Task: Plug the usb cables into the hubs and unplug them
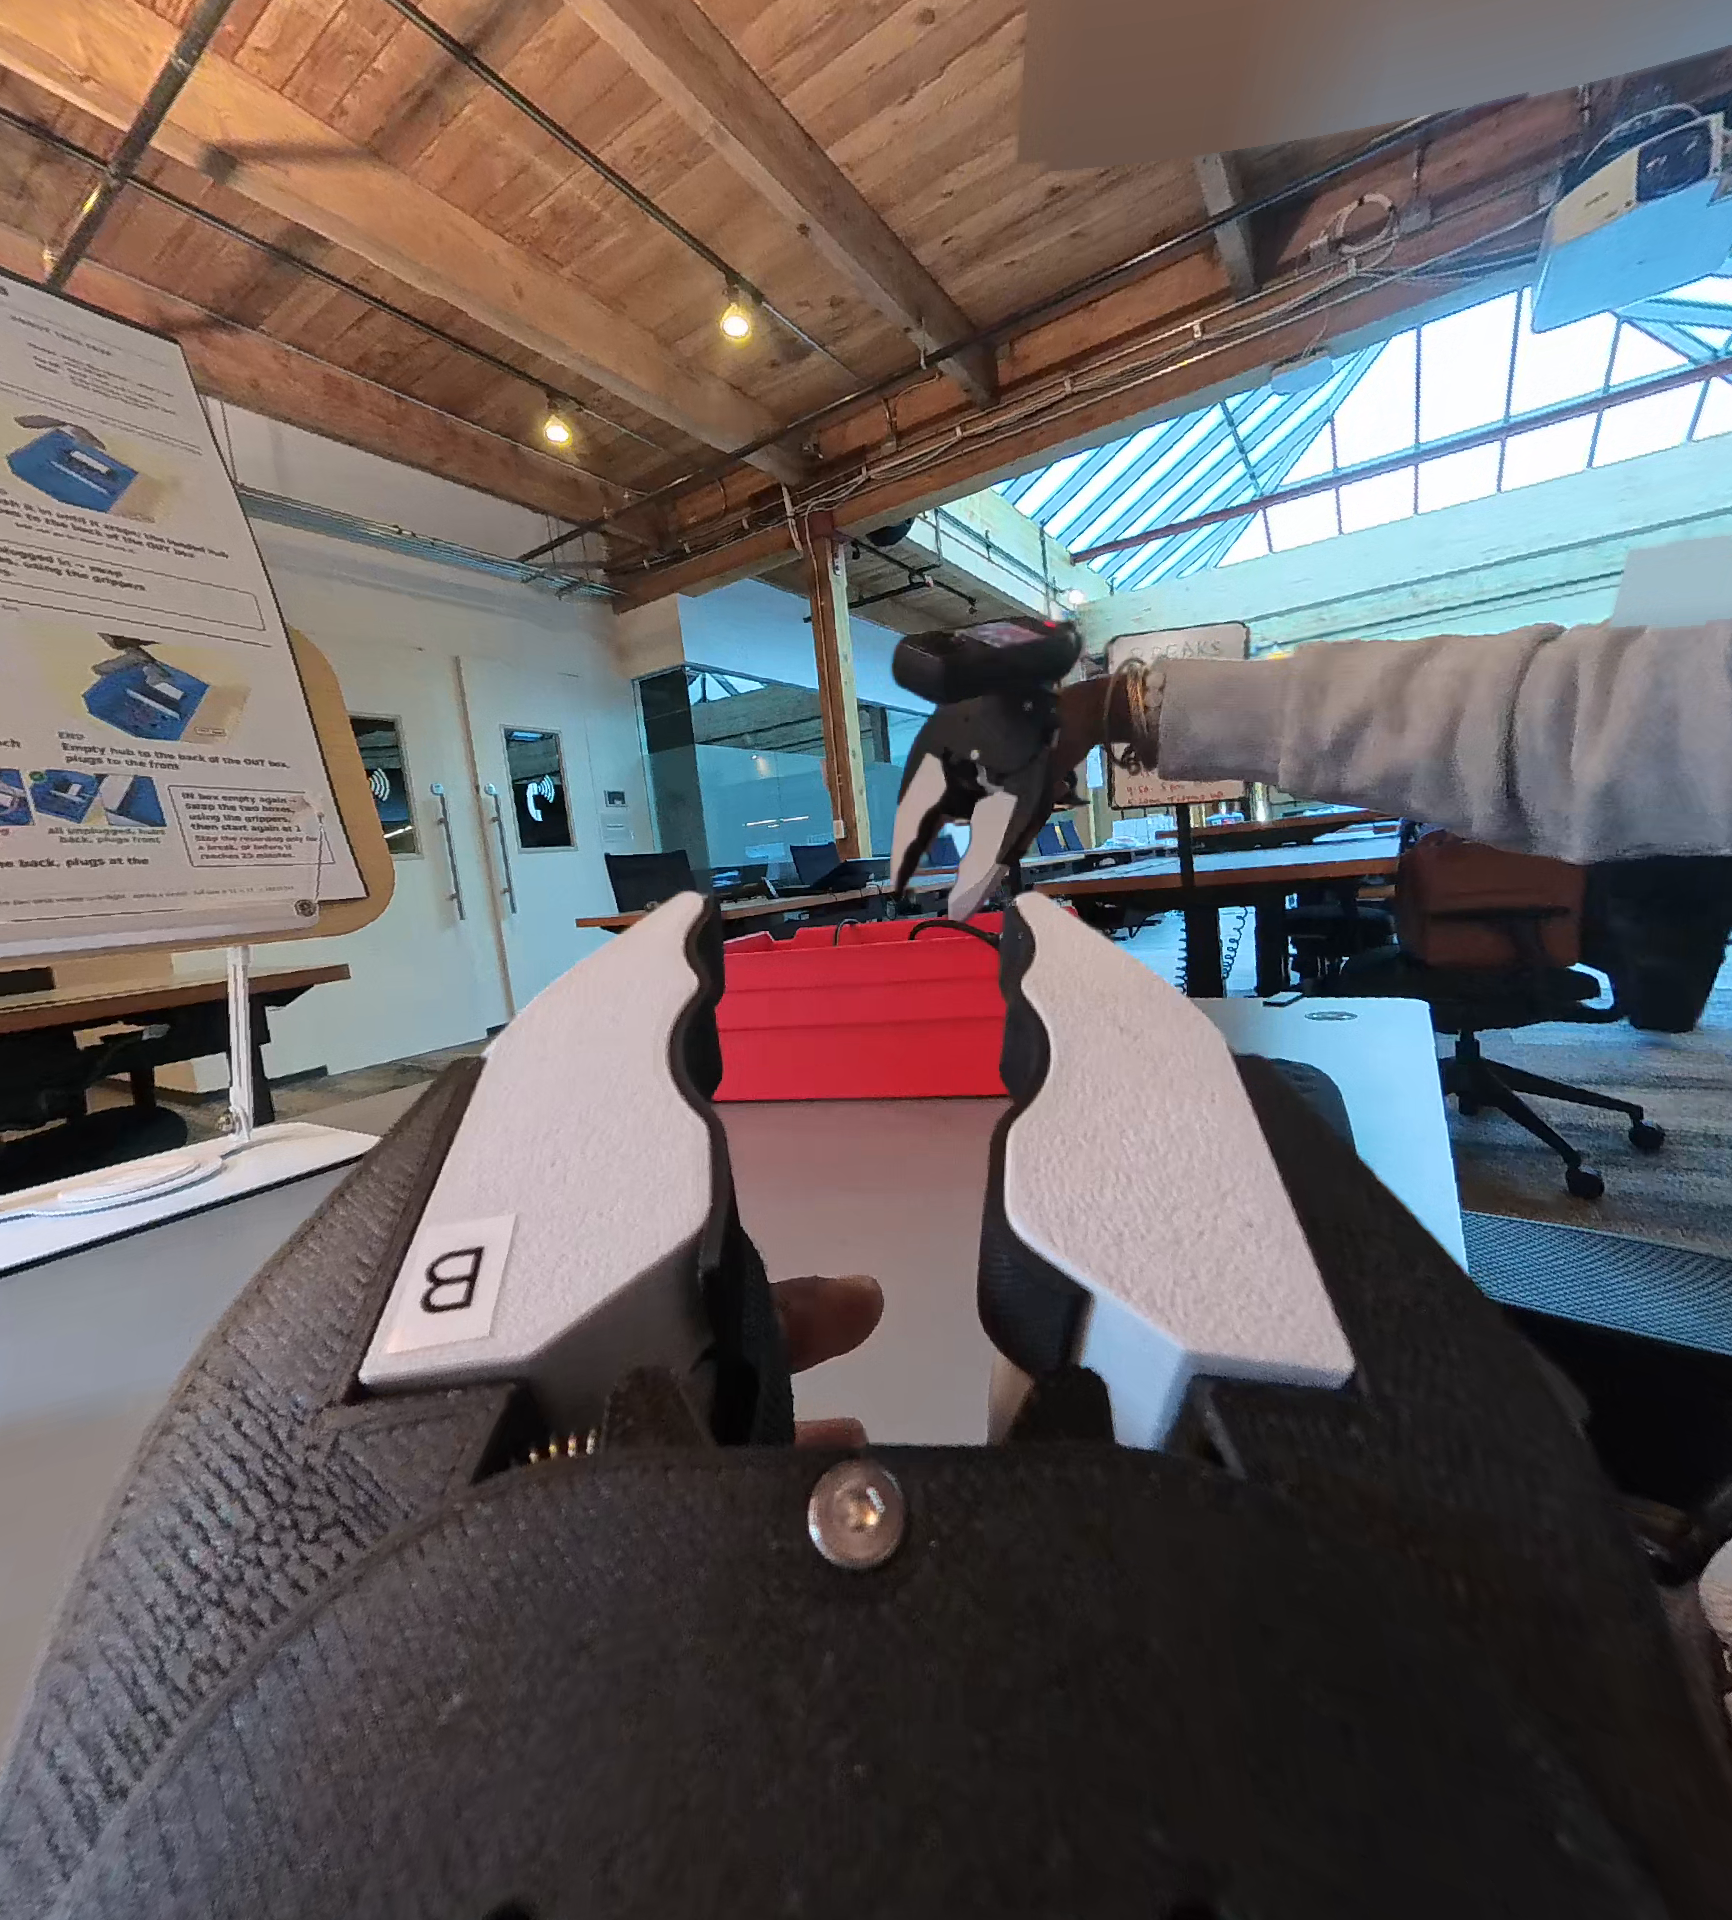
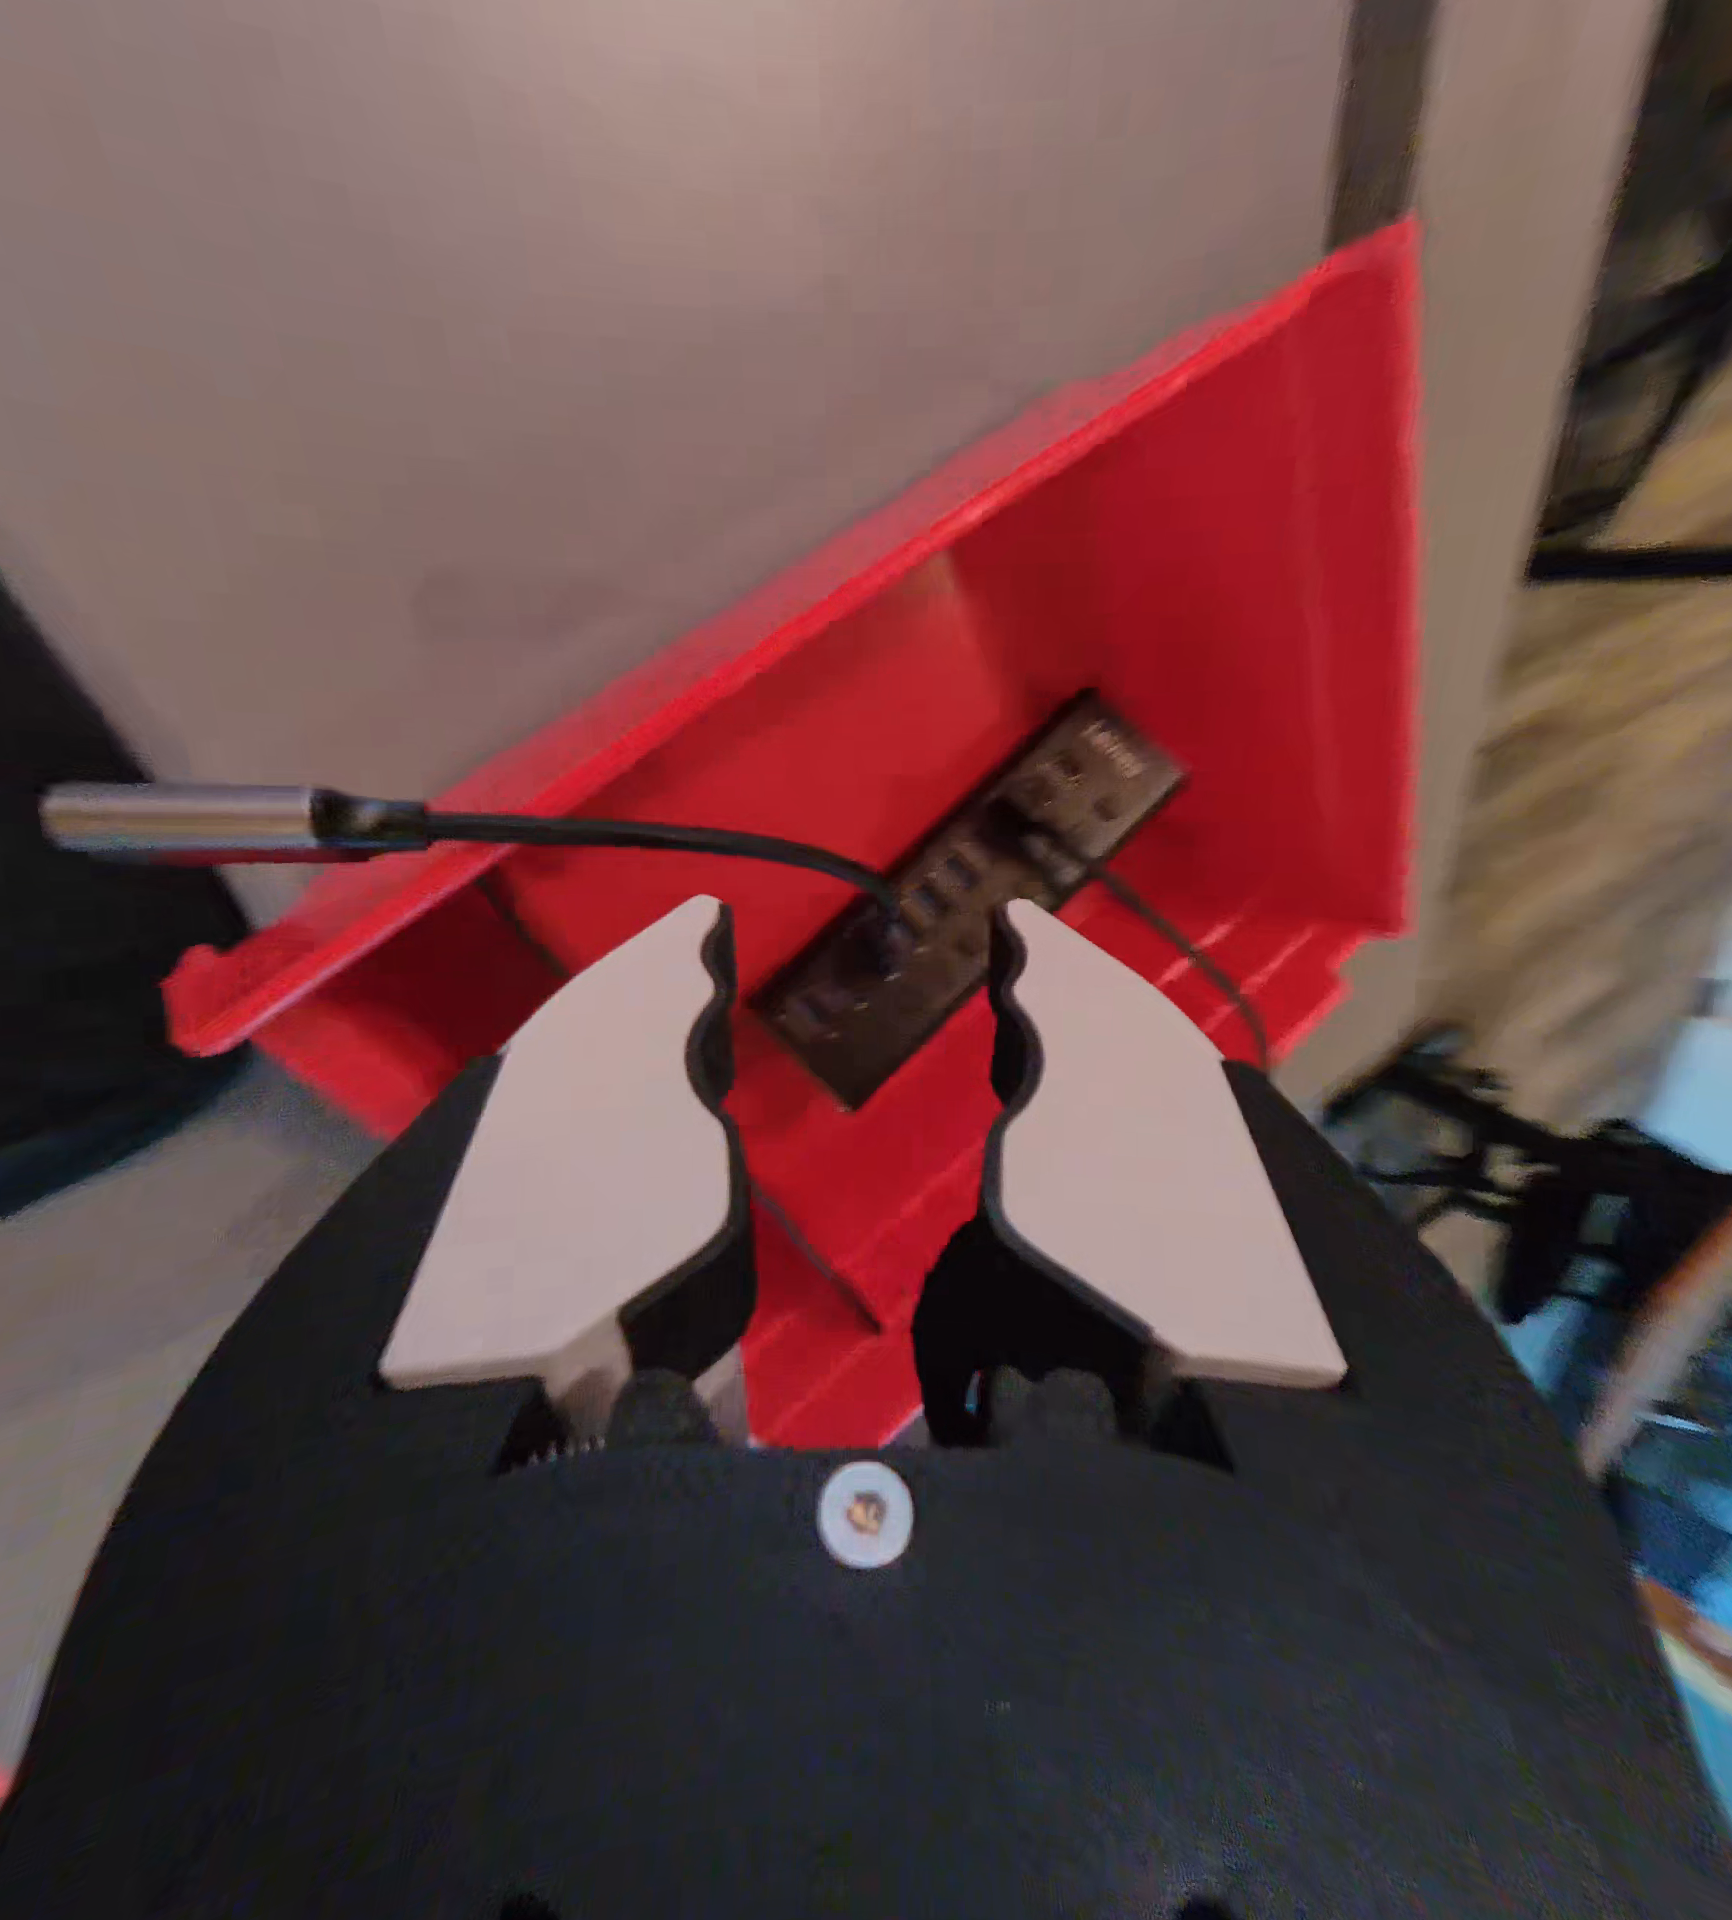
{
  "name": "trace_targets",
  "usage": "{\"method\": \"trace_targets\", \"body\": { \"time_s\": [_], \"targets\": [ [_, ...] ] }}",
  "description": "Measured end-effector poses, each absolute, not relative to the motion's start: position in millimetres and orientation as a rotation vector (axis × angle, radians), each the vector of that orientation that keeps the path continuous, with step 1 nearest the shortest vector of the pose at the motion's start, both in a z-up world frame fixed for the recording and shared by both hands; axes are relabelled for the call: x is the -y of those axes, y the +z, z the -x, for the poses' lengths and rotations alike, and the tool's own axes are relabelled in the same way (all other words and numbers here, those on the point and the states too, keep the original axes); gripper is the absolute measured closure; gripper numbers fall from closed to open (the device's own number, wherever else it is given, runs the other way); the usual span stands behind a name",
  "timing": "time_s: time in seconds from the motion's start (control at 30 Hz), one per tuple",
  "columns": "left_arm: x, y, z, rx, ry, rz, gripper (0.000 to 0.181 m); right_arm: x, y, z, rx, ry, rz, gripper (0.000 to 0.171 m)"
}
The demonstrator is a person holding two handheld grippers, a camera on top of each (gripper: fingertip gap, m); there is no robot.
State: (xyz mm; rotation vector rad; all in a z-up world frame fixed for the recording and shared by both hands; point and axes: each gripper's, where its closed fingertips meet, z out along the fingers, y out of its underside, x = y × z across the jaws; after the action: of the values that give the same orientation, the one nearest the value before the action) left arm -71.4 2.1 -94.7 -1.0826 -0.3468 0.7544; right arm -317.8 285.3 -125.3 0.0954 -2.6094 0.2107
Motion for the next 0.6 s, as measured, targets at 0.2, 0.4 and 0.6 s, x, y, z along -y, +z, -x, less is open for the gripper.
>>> {"method": "trace_targets", "body": {
  "time_s": [0.2,0.4,0.6],
  "targets": [
    [-3,-96,72,0.346,0.755,1.088,0.130,-268,-146,327,2.523,0.151,-0.255,0.160],
    [-1,-94,71,0.348,0.749,1.077,0.130,-282,-126,381,2.611,0.619,0.542,0.165],
    [-3,-96,72,0.349,0.746,1.090,0.130,-298,-150,413,2.593,0.441,1.037,0.165]
  ]
}}
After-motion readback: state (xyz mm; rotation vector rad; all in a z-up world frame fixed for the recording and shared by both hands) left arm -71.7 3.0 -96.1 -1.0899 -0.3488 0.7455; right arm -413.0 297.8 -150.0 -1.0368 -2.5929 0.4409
